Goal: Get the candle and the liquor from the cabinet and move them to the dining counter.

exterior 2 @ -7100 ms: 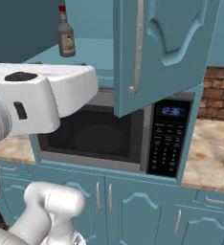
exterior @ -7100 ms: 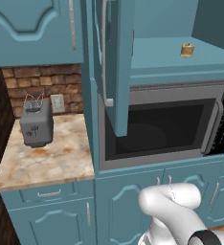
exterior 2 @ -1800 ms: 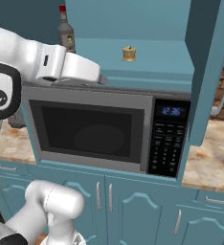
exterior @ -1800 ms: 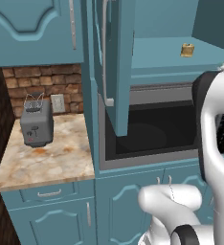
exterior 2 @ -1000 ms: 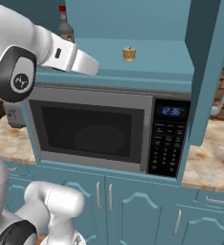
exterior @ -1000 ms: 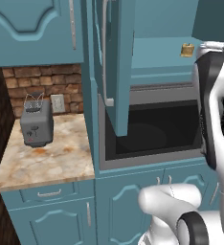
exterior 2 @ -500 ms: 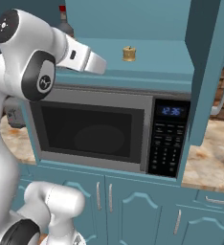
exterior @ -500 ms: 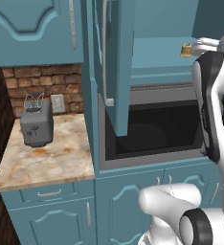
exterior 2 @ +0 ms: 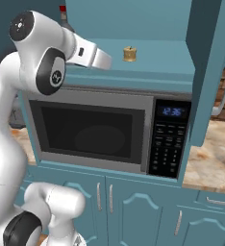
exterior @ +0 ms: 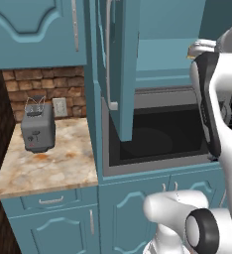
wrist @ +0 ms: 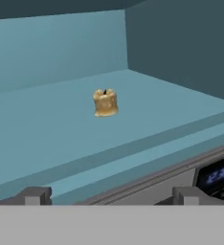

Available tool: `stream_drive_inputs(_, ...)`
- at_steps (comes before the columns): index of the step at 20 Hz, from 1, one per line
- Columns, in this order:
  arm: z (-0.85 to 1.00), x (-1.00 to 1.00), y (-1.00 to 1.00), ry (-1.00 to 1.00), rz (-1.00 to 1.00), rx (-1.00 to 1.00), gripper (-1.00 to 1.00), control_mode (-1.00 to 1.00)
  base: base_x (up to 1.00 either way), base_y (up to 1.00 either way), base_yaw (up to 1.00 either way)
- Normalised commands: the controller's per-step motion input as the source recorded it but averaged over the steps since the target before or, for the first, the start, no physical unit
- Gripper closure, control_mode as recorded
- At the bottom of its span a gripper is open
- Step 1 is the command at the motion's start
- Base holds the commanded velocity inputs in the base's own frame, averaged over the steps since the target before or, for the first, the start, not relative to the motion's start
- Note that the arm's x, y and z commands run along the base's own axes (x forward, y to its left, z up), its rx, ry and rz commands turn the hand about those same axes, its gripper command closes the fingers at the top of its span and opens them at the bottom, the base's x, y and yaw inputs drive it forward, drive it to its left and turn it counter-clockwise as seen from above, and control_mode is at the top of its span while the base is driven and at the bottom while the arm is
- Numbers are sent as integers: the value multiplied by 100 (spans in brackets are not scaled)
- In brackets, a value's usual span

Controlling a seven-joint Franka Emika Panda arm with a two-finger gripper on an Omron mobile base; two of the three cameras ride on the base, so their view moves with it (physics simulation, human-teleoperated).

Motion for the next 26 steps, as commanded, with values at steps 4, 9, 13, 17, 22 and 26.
stream_drive_inputs(4,0,30,-3,5,1,0,-100,-100,0,0,0)
stream_drive_inputs(9,0,22,-17,6,1,0,-100,-100,0,0,0)
stream_drive_inputs(13,0,18,-25,1,0,0,-100,-100,0,0,0)
stream_drive_inputs(17,-4,21,-20,0,0,0,-100,-100,0,0,0)
stream_drive_inputs(22,-8,25,-13,0,1,0,-100,-100,0,0,0)
stream_drive_inputs(26,-10,32,-5,0,2,0,-100,-100,0,0,0)
